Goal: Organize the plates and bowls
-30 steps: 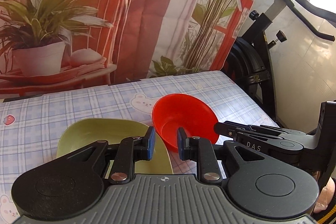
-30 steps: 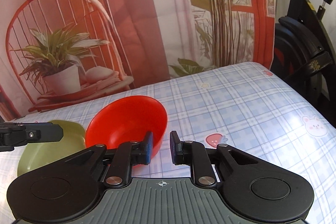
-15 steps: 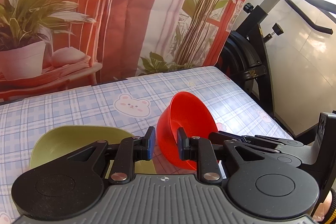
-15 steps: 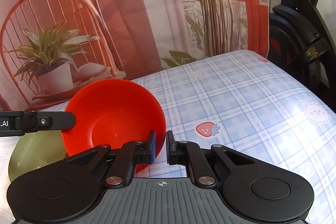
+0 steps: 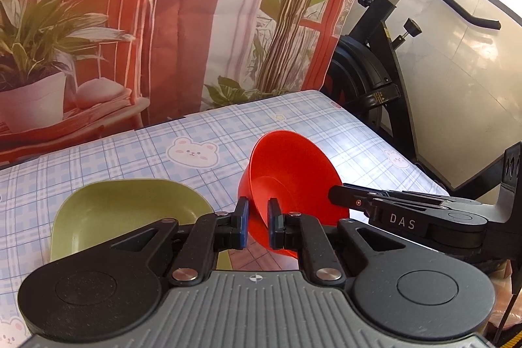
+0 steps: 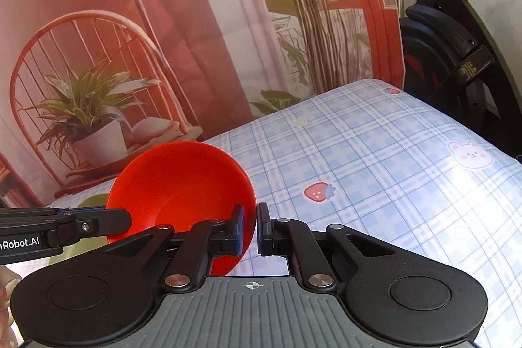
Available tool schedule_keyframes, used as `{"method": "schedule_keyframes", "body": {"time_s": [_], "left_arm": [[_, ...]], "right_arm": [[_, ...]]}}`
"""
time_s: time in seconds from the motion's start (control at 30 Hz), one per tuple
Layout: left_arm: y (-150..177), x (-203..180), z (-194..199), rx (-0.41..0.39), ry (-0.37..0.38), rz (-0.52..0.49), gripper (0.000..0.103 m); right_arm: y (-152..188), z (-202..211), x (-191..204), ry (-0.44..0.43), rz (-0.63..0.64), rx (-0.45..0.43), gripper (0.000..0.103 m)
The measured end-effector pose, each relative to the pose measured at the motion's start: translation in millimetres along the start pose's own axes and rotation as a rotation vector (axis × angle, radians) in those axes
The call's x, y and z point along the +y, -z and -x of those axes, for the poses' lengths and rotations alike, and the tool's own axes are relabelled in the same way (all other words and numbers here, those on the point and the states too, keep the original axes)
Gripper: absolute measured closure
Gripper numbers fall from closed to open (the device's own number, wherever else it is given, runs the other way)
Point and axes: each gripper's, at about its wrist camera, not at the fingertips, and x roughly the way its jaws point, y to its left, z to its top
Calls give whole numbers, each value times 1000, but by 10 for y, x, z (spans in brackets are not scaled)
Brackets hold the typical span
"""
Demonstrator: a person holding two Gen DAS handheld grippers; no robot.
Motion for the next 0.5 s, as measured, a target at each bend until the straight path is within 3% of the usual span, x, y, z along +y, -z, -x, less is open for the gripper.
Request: {"method": "schedule_keyframes", "body": {"time_s": [0.5], "left_arm": [[274, -60, 725, -59, 39, 6, 90]], "right_arm": [[184, 953, 339, -28, -5, -81, 96]]}}
